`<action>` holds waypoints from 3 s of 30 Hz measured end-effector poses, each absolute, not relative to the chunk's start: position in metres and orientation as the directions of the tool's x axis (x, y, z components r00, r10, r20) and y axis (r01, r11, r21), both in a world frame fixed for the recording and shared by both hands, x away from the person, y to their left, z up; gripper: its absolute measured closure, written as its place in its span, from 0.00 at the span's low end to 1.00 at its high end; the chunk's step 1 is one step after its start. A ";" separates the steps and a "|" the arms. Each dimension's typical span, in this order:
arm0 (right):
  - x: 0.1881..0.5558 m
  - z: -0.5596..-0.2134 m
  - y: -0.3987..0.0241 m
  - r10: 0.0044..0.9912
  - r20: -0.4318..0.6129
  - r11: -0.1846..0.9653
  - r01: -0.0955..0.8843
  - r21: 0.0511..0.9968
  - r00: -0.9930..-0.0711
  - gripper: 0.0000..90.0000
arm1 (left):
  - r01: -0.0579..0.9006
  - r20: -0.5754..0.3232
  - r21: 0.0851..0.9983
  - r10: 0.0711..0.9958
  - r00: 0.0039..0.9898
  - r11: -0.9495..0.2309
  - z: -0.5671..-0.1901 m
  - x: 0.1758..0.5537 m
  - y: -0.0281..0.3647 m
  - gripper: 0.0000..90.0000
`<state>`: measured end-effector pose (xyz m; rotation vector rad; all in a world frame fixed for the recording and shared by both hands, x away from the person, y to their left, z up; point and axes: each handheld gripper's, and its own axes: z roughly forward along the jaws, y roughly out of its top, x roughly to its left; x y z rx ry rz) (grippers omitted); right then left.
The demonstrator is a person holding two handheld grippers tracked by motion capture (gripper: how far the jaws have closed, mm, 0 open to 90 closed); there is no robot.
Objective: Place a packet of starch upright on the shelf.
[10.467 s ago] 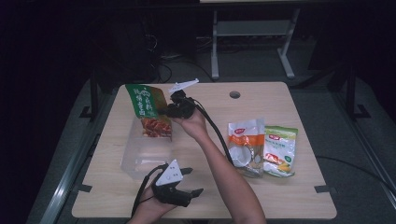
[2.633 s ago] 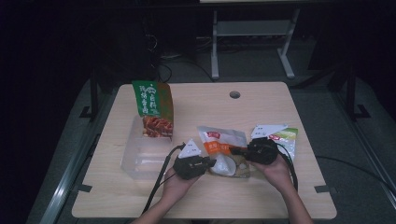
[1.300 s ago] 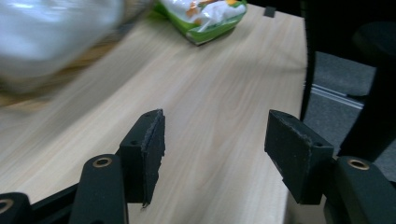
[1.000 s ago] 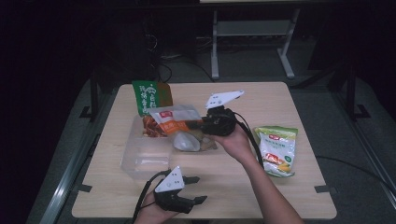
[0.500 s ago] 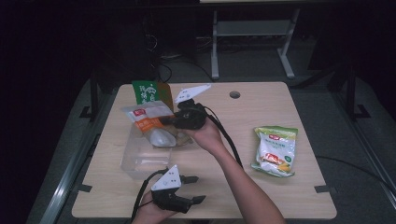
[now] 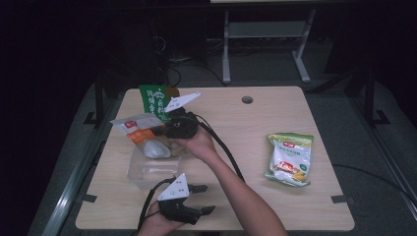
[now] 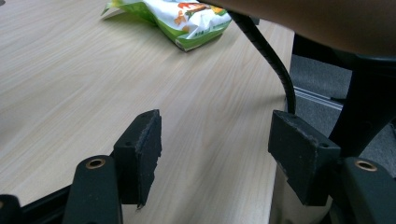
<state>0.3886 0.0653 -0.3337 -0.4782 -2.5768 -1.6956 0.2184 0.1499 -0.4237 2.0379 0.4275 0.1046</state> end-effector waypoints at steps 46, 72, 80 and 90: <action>0.389 -0.377 0.066 0.287 0.205 0.406 0.312 0.859 -0.936 0.99 | 0.249 -0.093 0.857 0.341 0.935 -0.451 -0.427 0.215 0.145 0.38; 0.388 -0.368 0.028 0.288 0.242 0.436 0.352 0.829 -0.927 0.65 | 0.261 -0.089 0.852 0.364 0.927 -0.455 -0.428 0.222 0.149 0.38; 0.384 -0.361 -0.002 0.311 0.227 0.441 0.351 0.826 -0.923 0.58 | 0.268 -0.094 0.852 0.372 0.923 -0.449 -0.430 0.224 0.148 0.37; 0.379 -0.358 -0.036 0.350 0.226 0.451 0.375 0.810 -0.909 0.53 | 0.266 -0.088 0.845 0.371 0.924 -0.464 -0.430 0.225 0.148 0.36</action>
